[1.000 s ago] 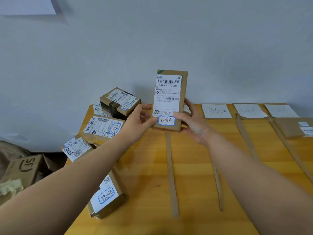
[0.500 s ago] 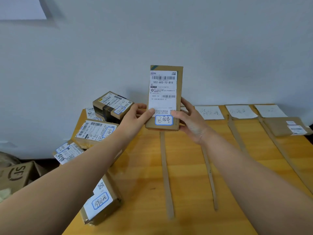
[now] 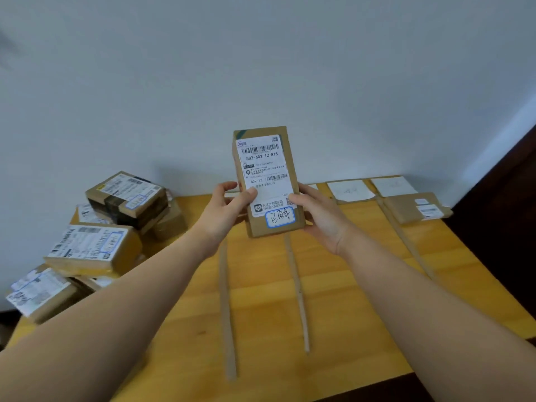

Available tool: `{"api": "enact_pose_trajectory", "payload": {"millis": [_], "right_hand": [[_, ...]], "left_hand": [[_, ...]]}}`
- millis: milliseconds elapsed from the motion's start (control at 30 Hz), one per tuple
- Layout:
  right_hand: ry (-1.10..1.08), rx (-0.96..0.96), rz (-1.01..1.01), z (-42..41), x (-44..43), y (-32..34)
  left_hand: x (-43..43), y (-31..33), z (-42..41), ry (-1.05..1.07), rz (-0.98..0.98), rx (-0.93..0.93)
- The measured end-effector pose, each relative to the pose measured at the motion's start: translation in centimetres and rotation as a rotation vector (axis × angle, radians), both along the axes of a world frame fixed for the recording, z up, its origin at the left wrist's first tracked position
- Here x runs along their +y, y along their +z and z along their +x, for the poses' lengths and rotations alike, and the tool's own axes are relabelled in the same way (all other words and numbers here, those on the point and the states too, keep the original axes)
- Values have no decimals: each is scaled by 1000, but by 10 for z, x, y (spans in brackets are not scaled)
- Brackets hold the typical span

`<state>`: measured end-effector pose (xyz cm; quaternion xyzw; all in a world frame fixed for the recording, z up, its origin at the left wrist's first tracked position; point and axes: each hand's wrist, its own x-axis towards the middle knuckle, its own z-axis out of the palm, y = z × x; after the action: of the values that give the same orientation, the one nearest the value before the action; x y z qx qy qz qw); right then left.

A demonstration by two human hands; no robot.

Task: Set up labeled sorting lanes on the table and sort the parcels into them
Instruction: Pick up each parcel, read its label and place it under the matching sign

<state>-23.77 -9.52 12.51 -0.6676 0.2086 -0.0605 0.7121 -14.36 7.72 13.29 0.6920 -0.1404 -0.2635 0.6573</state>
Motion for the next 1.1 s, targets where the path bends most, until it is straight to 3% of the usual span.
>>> {"api": "enact_pose_trajectory", "payload": {"millis": [300, 533, 767, 1100], "right_hand": [[-31, 131, -44, -106, -106, -13], [-45, 189, -34, -158, -176, -17], [-251, 350, -27, -184, -225, -41], [-473, 452, 9, -227, -294, -83]], "left_hand": [[-109, -26, -105, 41, -5, 149], [-174, -31, -162, 59, 60, 137], [-206, -38, -173, 31, 251, -4], [-255, -65, -164, -101, 401, 16]]}}
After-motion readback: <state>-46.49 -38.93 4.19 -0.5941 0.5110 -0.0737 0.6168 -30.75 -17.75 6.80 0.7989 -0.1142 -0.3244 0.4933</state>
